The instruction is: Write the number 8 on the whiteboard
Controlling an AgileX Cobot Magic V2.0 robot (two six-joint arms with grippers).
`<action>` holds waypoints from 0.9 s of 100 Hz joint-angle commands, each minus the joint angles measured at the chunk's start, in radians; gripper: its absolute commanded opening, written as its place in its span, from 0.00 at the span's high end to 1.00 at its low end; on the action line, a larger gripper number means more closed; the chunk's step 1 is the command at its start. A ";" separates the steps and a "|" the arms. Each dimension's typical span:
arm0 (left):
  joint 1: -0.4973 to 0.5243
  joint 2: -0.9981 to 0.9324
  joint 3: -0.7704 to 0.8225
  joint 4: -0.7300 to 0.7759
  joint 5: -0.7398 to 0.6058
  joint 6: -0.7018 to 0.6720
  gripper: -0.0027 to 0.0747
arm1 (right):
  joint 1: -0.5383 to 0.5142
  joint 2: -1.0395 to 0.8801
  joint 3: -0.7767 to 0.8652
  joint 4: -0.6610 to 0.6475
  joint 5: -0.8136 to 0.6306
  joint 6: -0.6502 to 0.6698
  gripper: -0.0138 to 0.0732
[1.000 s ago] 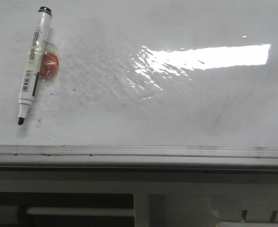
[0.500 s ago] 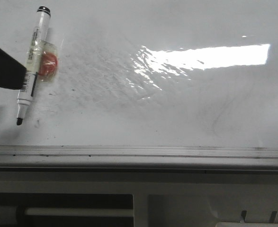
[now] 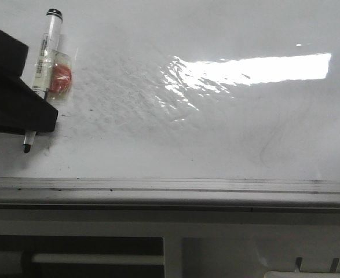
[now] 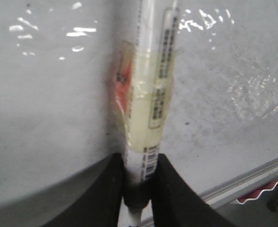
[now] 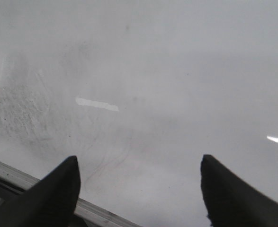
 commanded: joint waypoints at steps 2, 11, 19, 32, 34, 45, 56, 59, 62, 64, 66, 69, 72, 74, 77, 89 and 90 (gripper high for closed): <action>-0.002 -0.006 -0.033 -0.008 -0.070 0.000 0.99 | 0.008 0.018 -0.038 0.008 -0.073 -0.007 0.30; -0.016 -0.032 -0.069 0.006 0.064 0.043 0.99 | 0.032 0.018 -0.047 0.020 -0.050 -0.018 0.30; -0.073 -0.065 -0.101 0.020 0.188 0.207 0.99 | 0.073 0.028 -0.070 0.086 0.004 -0.136 0.30; -0.199 -0.100 -0.115 0.028 0.332 0.486 0.99 | 0.165 0.078 -0.122 0.260 0.130 -0.444 0.30; -0.221 -0.102 -0.115 0.033 0.340 0.516 0.99 | 0.176 0.085 -0.129 0.280 0.140 -0.476 0.30; -0.326 -0.094 -0.115 0.118 0.315 0.576 0.99 | 0.252 0.151 -0.143 0.432 0.179 -0.709 0.30; -0.402 -0.090 -0.115 0.187 0.238 0.576 0.99 | 0.313 0.228 -0.143 0.511 0.173 -0.835 0.30; -0.413 -0.090 -0.115 0.194 0.217 0.576 0.99 | 0.330 0.249 -0.145 0.522 0.173 -0.848 0.30; -0.420 -0.090 -0.115 0.196 0.193 0.576 0.99 | 0.352 0.270 -0.145 0.532 0.173 -0.865 0.30; -0.424 -0.090 -0.115 0.198 0.185 0.576 0.99 | 0.361 0.286 -0.145 0.538 0.173 -0.870 0.30; -0.426 -0.090 -0.115 0.198 0.172 0.576 0.99 | 0.376 0.302 -0.145 0.543 0.171 -0.878 0.30; -0.426 -0.090 -0.115 0.198 0.160 0.576 0.99 | 0.401 0.322 -0.145 0.551 0.167 -0.892 0.30; -0.426 -0.090 -0.115 0.198 0.154 0.576 0.99 | 0.422 0.345 -0.145 0.553 0.161 -0.907 0.30; -0.426 -0.090 -0.115 0.198 0.151 0.576 0.99 | 0.438 0.354 -0.145 0.555 0.153 -0.909 0.30; -0.426 -0.090 -0.115 0.198 0.147 0.576 0.99 | 0.454 0.372 -0.145 0.555 0.140 -0.909 0.30; -0.426 -0.090 -0.115 0.216 0.147 0.576 0.99 | 0.540 0.432 -0.148 0.568 0.019 -0.909 0.30; -0.426 -0.090 -0.115 0.216 0.147 0.576 0.99 | 0.550 0.440 -0.148 0.568 0.002 -0.909 0.30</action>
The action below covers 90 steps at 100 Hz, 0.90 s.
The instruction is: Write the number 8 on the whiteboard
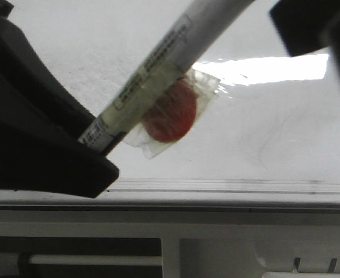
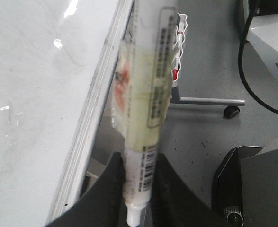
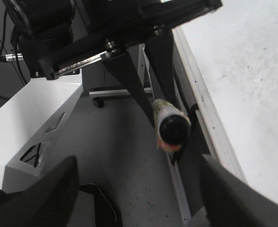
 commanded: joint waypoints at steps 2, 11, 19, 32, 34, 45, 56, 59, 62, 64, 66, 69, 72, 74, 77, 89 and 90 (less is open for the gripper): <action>-0.008 -0.009 -0.032 0.000 -0.062 0.000 0.99 | 0.059 0.044 -0.038 0.066 -0.148 -0.019 0.30; -0.008 -0.009 -0.032 0.000 -0.062 0.000 0.99 | 0.109 0.093 -0.049 0.098 -0.225 -0.019 0.30; -0.008 -0.009 -0.032 0.000 -0.062 0.000 0.99 | 0.135 0.135 -0.064 0.110 -0.268 -0.019 0.30; -0.008 -0.009 -0.032 0.000 -0.062 0.000 0.99 | 0.138 0.182 -0.068 0.141 -0.266 -0.019 0.31; -0.008 -0.009 -0.032 0.000 -0.062 0.000 0.99 | 0.138 0.188 -0.068 0.147 -0.266 -0.019 0.32; -0.008 -0.009 -0.032 0.000 -0.062 0.000 0.99 | 0.138 0.203 -0.068 0.200 -0.270 -0.019 0.47; -0.008 -0.009 -0.032 0.000 -0.062 0.000 0.99 | 0.138 0.204 -0.068 0.213 -0.270 -0.019 0.71; -0.008 -0.009 -0.032 0.000 -0.062 0.000 0.99 | 0.138 0.204 -0.068 0.213 -0.268 -0.019 0.77; -0.008 -0.009 -0.032 -0.002 -0.062 0.000 0.99 | 0.138 0.204 -0.068 0.213 -0.264 -0.019 0.83; -0.008 -0.009 -0.032 -0.002 -0.062 0.000 0.99 | 0.138 0.204 -0.068 0.213 -0.262 -0.019 0.87; -0.008 -0.009 -0.032 -0.002 -0.065 0.000 0.99 | 0.138 0.204 -0.068 0.213 -0.257 -0.019 0.93; -0.008 -0.009 -0.032 -0.004 -0.067 0.000 0.99 | 0.138 0.204 -0.068 0.214 -0.254 -0.019 0.92; -0.008 -0.009 -0.032 -0.010 -0.070 0.000 0.98 | 0.138 0.204 -0.068 0.214 -0.243 -0.019 0.91; -0.008 -0.009 -0.032 -0.012 -0.075 0.000 0.97 | 0.138 0.204 -0.068 0.214 -0.235 -0.019 0.91; -0.008 -0.011 -0.032 -0.018 -0.083 0.000 0.94 | 0.138 0.204 -0.068 0.214 -0.221 -0.019 0.91; -0.008 -0.028 -0.032 -0.047 -0.112 -0.019 0.70 | 0.136 0.200 -0.068 0.201 -0.171 -0.019 0.91; -0.008 -0.033 -0.032 -0.052 -0.115 -0.021 0.68 | 0.136 0.197 -0.068 0.201 -0.166 -0.019 0.91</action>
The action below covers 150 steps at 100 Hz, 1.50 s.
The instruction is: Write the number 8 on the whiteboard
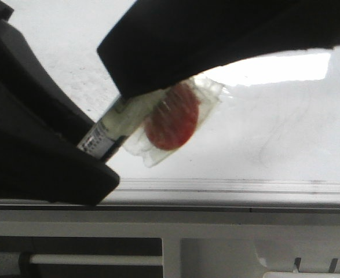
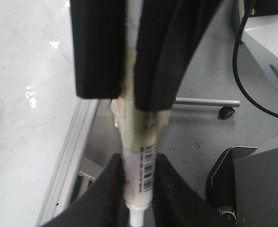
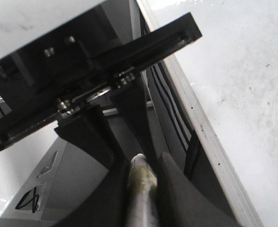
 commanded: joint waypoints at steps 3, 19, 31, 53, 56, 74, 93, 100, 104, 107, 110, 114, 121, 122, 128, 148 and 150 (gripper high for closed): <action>-0.004 -0.042 -0.032 -0.042 -0.119 -0.028 0.60 | 0.001 -0.016 -0.034 0.035 0.073 0.000 0.91; -0.004 -0.150 -0.032 -0.053 -0.110 -0.107 0.41 | -0.003 -0.057 -0.034 -0.087 0.120 0.071 0.91; -0.002 -0.269 -0.021 -0.053 -0.108 -0.156 0.43 | -0.040 -0.104 -0.045 -0.305 0.176 0.280 0.91; 0.070 -0.471 0.028 -0.053 -0.114 -0.285 0.54 | -0.082 -0.182 -0.202 -0.676 0.254 0.691 0.89; 0.089 -0.488 0.037 -0.053 -0.114 -0.289 0.56 | -0.082 -0.196 -0.218 -0.690 0.225 0.726 0.89; 0.199 -0.554 0.089 -0.058 -0.105 -0.301 0.88 | -0.082 -0.250 -0.180 -0.752 -0.008 0.763 0.89; 0.267 -0.554 0.099 -0.083 -0.087 -0.312 0.99 | -0.082 -0.240 -0.088 -0.980 -0.129 0.785 0.89; 0.271 -0.554 0.099 -0.083 -0.090 -0.312 0.99 | -0.086 -0.231 -0.088 -1.035 -0.163 0.785 0.89; 0.271 -0.554 0.099 -0.083 -0.090 -0.312 0.99 | -0.097 -0.230 -0.088 -1.043 -0.182 0.785 0.89; 0.271 -0.554 0.099 -0.083 -0.090 -0.312 0.99 | -0.107 -0.230 -0.088 -1.043 -0.192 0.785 0.89; 0.271 -0.554 0.099 -0.083 -0.090 -0.312 0.99 | -0.118 -0.230 -0.090 -1.043 -0.196 0.785 0.89; 0.271 -0.554 0.099 -0.083 -0.090 -0.312 0.99 | -0.137 -0.225 -0.090 -1.043 -0.190 0.785 0.89; 0.271 -0.554 0.099 -0.083 -0.090 -0.312 0.99 | -0.176 -0.216 -0.090 -1.043 -0.170 0.788 0.89; 0.271 -0.554 0.099 -0.083 -0.090 -0.312 0.99 | -0.179 -0.215 -0.090 -1.041 -0.170 0.788 0.89; 0.271 -0.552 0.099 -0.083 -0.090 -0.312 0.99 | -0.214 -0.211 -0.090 -1.035 -0.166 0.857 0.89; 0.271 -0.550 0.099 -0.083 -0.090 -0.312 0.99 | -0.255 -0.199 -0.090 -1.039 -0.137 0.955 0.89; 0.271 -0.550 0.099 -0.083 -0.090 -0.312 0.99 | -0.255 -0.196 -0.090 -1.043 -0.133 0.955 0.89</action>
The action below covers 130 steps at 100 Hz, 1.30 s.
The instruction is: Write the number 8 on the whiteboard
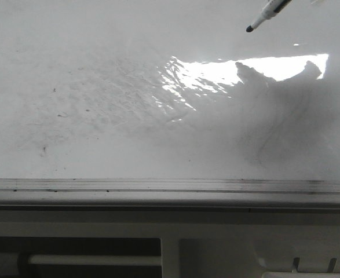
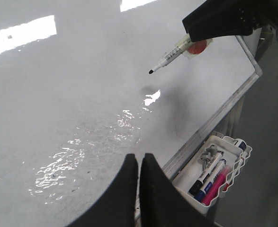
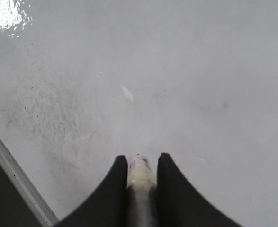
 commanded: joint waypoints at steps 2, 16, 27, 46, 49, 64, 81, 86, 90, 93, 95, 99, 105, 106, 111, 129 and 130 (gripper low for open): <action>0.001 0.008 -0.028 -0.024 -0.062 -0.013 0.99 | -0.009 0.015 -0.029 -0.021 -0.042 0.017 0.89; 0.001 0.008 -0.028 -0.024 -0.062 -0.013 0.99 | -0.009 0.061 -0.029 -0.036 -0.053 0.019 0.89; 0.001 0.008 -0.028 -0.024 -0.062 -0.013 0.99 | -0.009 0.091 -0.029 -0.036 -0.071 0.020 0.89; 0.001 0.008 -0.028 -0.024 -0.062 -0.013 0.99 | -0.009 0.136 -0.029 -0.026 -0.074 0.020 0.89; 0.001 0.008 -0.028 -0.024 -0.062 -0.013 0.99 | -0.009 0.143 -0.029 -0.024 -0.074 0.020 0.89; 0.001 0.008 -0.028 -0.024 -0.062 -0.013 0.99 | -0.004 0.161 -0.029 -0.019 -0.062 0.020 0.89; 0.001 0.008 -0.028 -0.024 -0.062 -0.013 0.99 | 0.006 0.171 -0.029 -0.019 -0.004 0.013 0.89; 0.001 0.008 -0.028 -0.024 -0.062 -0.013 0.99 | 0.012 0.171 -0.029 -0.019 0.023 0.006 0.89; 0.001 0.008 -0.028 -0.024 -0.062 -0.013 0.99 | 0.017 0.171 -0.029 -0.033 0.048 0.006 0.89; 0.001 0.008 -0.028 -0.024 -0.062 -0.013 0.99 | 0.018 0.171 -0.029 -0.043 0.064 0.006 0.89; 0.001 0.008 -0.028 -0.024 -0.062 -0.013 0.99 | 0.018 0.169 -0.029 -0.048 0.074 0.006 0.89; 0.001 0.008 -0.028 -0.024 -0.062 -0.013 0.99 | 0.013 0.167 -0.029 -0.055 0.088 0.006 0.89; 0.001 0.008 -0.028 -0.024 -0.062 -0.013 0.99 | 0.000 0.152 -0.029 -0.073 0.106 0.019 0.89; 0.001 0.008 -0.028 -0.024 -0.062 -0.013 0.99 | -0.005 0.150 -0.029 -0.077 0.108 0.026 0.89; 0.001 0.008 -0.028 -0.024 -0.062 -0.013 0.99 | -0.022 0.132 -0.029 -0.099 0.120 0.051 0.89; 0.001 0.008 -0.028 -0.024 -0.062 -0.013 0.99 | -0.055 0.073 -0.027 -0.109 0.211 0.065 0.89; 0.001 0.008 -0.028 -0.024 -0.062 -0.013 0.99 | -0.055 0.072 -0.027 -0.109 0.220 0.065 0.89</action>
